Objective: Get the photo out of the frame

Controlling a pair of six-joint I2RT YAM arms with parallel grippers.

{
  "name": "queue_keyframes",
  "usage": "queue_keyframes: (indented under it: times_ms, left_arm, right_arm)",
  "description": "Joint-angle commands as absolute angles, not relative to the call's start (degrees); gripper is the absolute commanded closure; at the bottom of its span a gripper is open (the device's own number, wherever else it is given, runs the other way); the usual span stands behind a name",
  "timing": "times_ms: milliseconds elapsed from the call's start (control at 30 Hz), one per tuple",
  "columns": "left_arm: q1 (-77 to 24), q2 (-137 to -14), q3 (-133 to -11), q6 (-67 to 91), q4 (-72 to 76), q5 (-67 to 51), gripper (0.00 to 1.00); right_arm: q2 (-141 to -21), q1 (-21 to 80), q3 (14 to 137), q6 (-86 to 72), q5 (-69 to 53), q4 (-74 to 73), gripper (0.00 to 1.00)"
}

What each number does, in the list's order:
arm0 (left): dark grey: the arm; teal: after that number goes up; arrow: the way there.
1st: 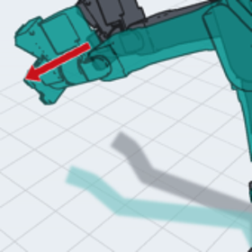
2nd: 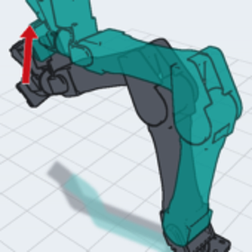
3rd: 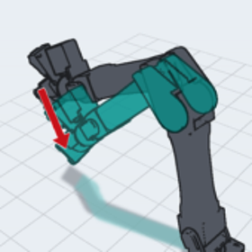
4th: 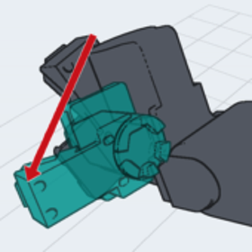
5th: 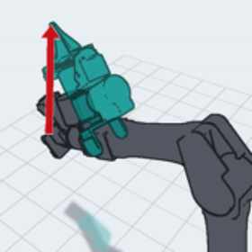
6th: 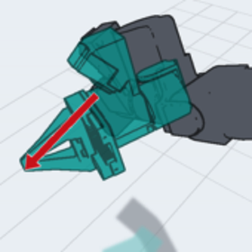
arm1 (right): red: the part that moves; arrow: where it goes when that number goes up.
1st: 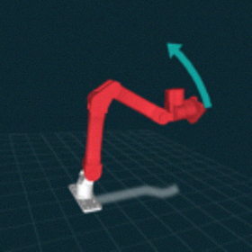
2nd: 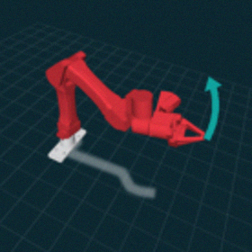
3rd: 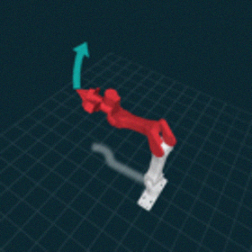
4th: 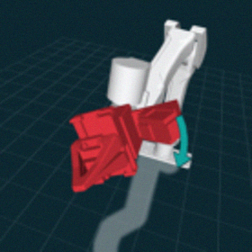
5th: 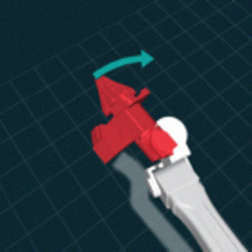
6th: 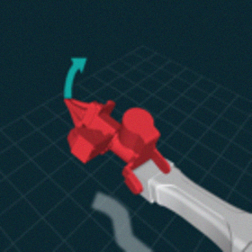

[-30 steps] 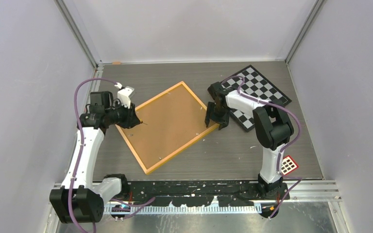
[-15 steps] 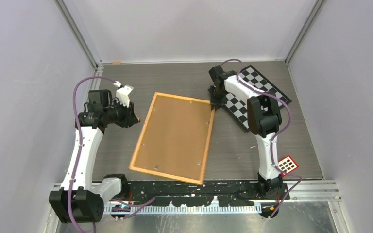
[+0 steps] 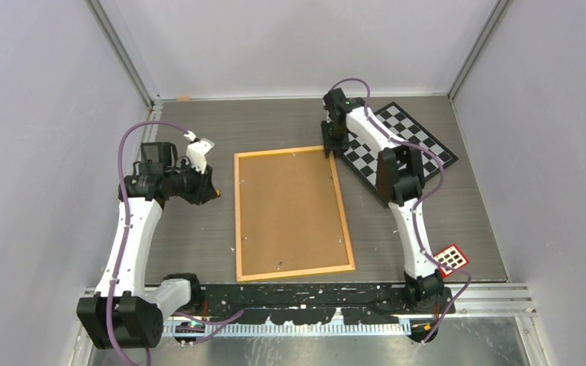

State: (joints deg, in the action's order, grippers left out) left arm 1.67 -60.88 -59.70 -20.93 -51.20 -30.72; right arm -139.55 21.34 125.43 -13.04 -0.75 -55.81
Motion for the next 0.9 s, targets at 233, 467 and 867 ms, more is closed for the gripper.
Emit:
queue_keyframes:
  times_ms: [233, 467, 867]
  left_arm:
    - [1.8, -58.5, -59.5, -37.6, -62.0, -39.1, 1.00]
    - [0.6, -53.7, -54.5, -44.2, -65.2, -41.3, 1.00]
    - [-5.6, -58.5, -56.5, -39.0, -62.8, -34.9, 1.00]
  right_arm:
    - [-119.8, 21.7, 111.8, -9.1, -10.2, -52.0, 0.16]
    - [-103.4, 22.4, 86.7, -8.8, -12.3, -50.0, 0.14]
    - [-99.9, 26.0, 70.3, -14.7, -3.3, -42.7, 0.29]
